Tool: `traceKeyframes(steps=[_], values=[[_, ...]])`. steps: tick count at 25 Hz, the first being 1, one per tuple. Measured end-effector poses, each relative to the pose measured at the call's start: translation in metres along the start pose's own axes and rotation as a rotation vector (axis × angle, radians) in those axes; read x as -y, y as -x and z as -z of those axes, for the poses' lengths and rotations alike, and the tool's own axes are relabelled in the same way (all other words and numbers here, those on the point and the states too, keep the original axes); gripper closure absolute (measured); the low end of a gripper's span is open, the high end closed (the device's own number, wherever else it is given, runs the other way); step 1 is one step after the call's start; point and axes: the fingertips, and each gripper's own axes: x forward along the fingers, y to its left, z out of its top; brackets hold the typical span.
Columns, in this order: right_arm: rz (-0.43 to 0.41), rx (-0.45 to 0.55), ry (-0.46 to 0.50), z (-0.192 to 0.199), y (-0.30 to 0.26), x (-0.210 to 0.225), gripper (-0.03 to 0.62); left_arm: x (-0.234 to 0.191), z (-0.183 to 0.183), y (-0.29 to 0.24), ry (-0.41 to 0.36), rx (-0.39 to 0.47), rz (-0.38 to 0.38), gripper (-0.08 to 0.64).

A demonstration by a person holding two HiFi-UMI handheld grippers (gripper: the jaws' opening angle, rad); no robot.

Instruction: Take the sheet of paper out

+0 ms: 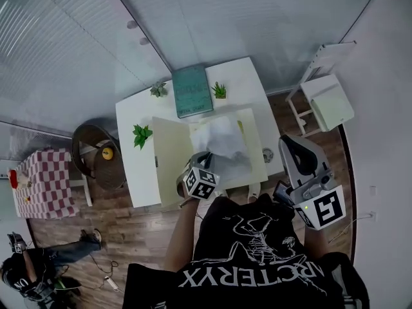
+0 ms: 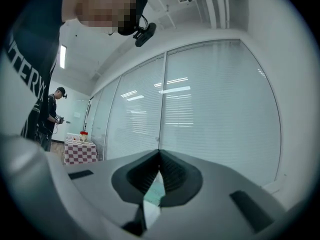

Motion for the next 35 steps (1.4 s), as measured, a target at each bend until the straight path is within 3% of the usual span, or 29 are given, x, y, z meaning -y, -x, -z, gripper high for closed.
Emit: traceKeyframes(steps=[4,8,12,15,22,35], values=[[-0.036,0.013,-0.026,0.000,-0.005,-0.008,0.581,-0.022,-0.031,0.067,0.071,0.157,-0.095,0.537],[-0.073,0.035,-0.056,0.000,-0.014,-0.015,0.581,-0.056,-0.080,0.144,0.137,0.392,-0.207,0.538],[-0.086,0.045,-0.029,-0.004,-0.023,-0.019,0.581,-0.078,-0.128,0.215,0.163,0.610,-0.308,0.538],[-0.099,0.056,-0.014,-0.009,-0.030,-0.024,0.581,-0.086,-0.152,0.263,0.215,0.715,-0.373,0.538],[-0.120,0.070,-0.017,-0.013,-0.040,-0.026,0.581,-0.096,-0.162,0.302,0.196,0.775,-0.477,0.538],[-0.122,0.066,-0.011,-0.017,-0.049,-0.023,0.583,-0.097,-0.174,0.312,0.189,0.826,-0.484,0.540]])
